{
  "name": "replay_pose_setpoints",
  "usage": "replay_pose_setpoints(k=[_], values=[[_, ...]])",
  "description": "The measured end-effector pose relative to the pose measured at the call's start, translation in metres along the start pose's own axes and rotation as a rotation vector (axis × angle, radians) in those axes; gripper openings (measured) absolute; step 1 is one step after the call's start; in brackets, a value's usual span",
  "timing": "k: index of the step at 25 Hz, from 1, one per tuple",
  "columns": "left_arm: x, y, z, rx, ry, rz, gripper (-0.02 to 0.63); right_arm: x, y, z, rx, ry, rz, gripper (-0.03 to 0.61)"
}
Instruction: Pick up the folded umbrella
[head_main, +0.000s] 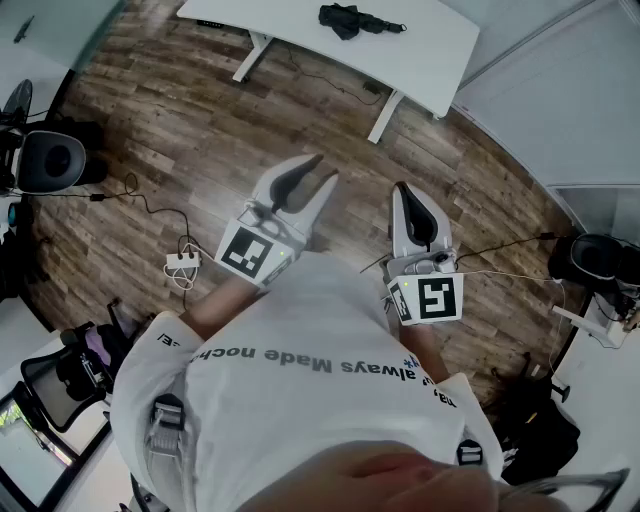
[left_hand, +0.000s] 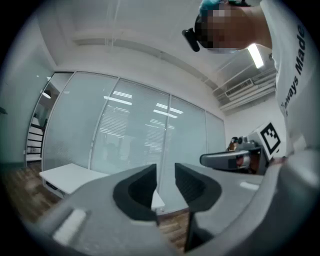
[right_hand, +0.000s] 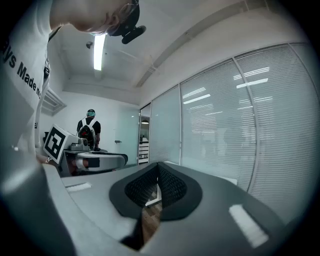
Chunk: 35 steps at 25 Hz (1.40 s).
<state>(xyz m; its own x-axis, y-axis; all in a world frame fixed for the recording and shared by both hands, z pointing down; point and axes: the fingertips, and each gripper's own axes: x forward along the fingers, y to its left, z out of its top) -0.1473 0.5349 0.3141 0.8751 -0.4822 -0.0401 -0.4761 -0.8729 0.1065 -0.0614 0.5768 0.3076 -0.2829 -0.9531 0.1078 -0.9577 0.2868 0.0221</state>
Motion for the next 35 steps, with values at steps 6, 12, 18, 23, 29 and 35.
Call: replay_pose_setpoints(k=[6,12,18,23,29,35], values=[[0.001,0.034,0.005,-0.005,-0.006,-0.012,0.115,0.036,0.003,0.001,0.016,0.020,-0.018,0.002],[0.000,0.074,0.005,-0.011,0.004,-0.036,0.114,0.078,0.017,0.004,0.020,0.008,-0.030,0.001],[-0.003,0.107,0.004,-0.016,-0.003,-0.028,0.114,0.108,0.028,-0.004,0.028,0.033,-0.019,0.002],[0.006,0.130,0.000,-0.040,0.001,-0.010,0.114,0.134,0.021,-0.009,0.038,0.044,-0.017,0.002],[0.033,0.152,-0.002,-0.050,0.005,0.005,0.114,0.163,-0.002,-0.009,0.043,0.037,-0.004,0.002],[0.081,0.177,-0.007,-0.036,0.016,0.009,0.114,0.198,-0.046,-0.008,0.051,0.031,0.003,0.002]])
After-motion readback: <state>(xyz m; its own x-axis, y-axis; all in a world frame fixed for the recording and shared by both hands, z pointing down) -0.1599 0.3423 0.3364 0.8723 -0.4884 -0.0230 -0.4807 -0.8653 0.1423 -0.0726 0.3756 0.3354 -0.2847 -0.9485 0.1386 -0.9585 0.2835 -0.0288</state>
